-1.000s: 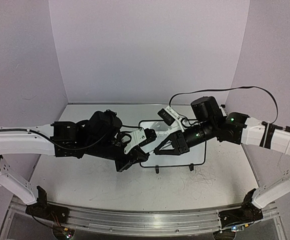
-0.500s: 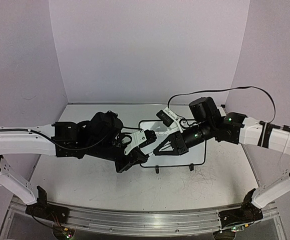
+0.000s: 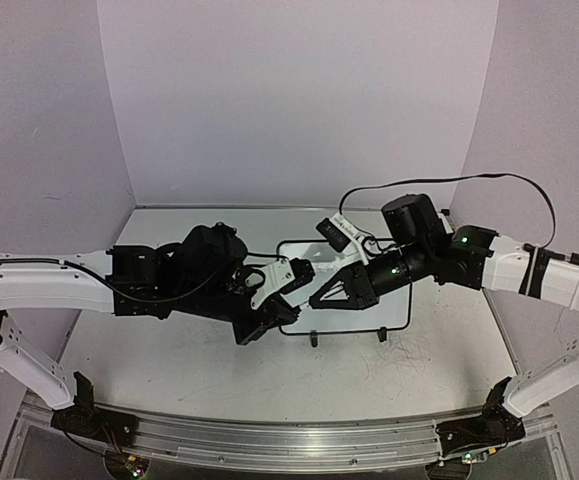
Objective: Write a sentence on the whiteboard
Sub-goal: Open the pen cap from the whiteboard marker, then place the pen cap at the center of the board.
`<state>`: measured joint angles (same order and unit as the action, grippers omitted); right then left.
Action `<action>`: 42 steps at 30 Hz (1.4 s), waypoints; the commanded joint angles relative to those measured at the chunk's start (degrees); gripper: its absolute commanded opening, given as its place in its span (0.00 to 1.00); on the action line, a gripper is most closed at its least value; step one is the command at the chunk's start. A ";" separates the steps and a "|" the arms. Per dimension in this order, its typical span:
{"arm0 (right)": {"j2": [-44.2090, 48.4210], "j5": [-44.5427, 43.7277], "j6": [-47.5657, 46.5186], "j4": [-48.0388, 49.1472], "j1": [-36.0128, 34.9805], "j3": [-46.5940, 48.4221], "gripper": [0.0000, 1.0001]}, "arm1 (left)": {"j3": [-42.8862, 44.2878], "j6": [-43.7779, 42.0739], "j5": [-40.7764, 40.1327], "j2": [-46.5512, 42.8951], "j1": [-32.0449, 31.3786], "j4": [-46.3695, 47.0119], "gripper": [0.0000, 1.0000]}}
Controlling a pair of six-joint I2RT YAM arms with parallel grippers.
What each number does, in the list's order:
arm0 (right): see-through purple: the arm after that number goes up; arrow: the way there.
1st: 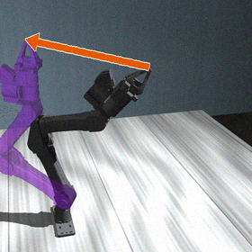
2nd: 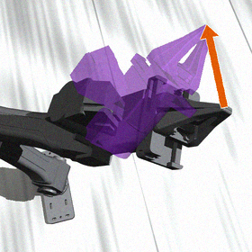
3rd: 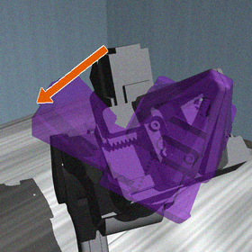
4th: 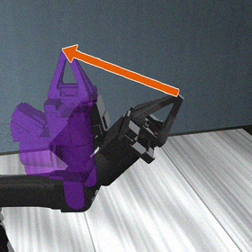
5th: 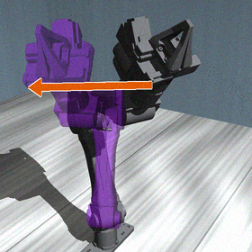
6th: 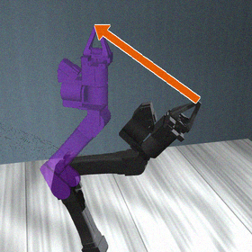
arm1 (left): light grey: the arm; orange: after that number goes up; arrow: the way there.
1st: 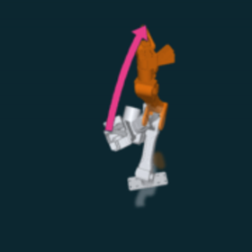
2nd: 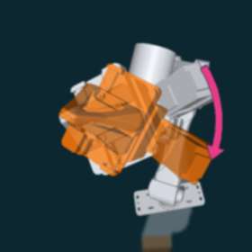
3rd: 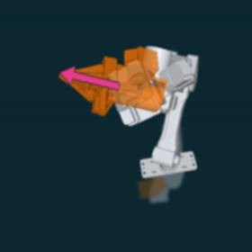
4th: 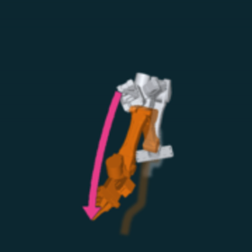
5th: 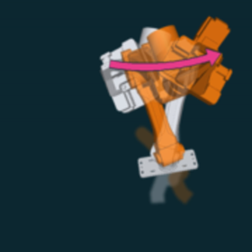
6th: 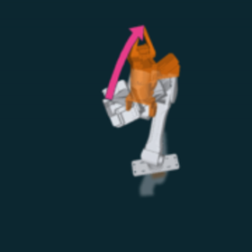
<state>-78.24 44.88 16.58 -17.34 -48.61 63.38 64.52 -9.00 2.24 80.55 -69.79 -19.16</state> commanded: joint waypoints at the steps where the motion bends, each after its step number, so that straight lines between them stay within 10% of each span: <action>1: 6.02 -0.59 -1.61 3.62 2.55 -1.85 0.00 | -2.85 -0.93 -1.70 -1.35 0.01 2.27 0.00; 13: 22.35 -3.48 -5.16 0.55 11.58 -7.54 0.00 | -11.48 -0.12 -7.56 -11.83 0.41 5.33 0.00; 24: 29.38 -36.41 -2.61 1.11 11.59 -10.28 0.00 | -21.31 35.45 -29.29 -16.19 2.48 6.75 0.00; 42: 40.43 -33.21 2.12 10.73 11.56 -21.09 0.00 | -20.20 54.19 -25.90 3.48 15.46 3.35 0.00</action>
<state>-40.63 11.56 16.95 -12.33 -37.04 43.47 40.38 42.23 -21.04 81.14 -55.47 -15.21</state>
